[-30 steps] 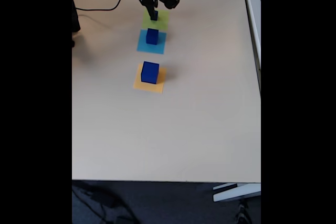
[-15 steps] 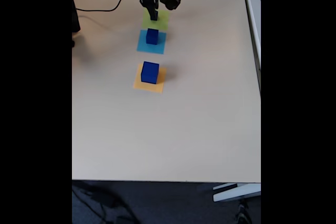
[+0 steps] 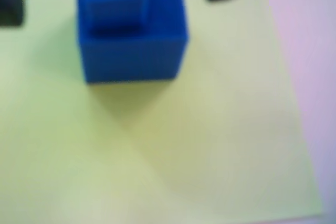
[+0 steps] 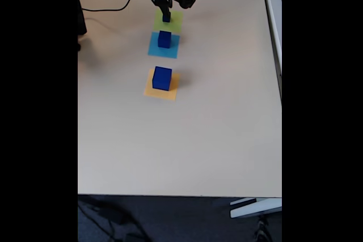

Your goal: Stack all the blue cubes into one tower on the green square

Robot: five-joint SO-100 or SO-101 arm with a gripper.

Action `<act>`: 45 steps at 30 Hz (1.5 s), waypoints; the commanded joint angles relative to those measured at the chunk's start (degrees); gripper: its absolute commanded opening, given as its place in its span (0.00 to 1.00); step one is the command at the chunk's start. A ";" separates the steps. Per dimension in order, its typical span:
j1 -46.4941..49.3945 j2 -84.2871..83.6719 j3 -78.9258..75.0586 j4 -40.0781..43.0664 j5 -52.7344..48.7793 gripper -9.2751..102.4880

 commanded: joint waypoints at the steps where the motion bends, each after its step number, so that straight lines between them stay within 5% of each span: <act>1: -0.09 4.39 0.44 -0.44 0.79 0.24; 45: 0.26 3.78 0.97 -0.53 0.88 0.15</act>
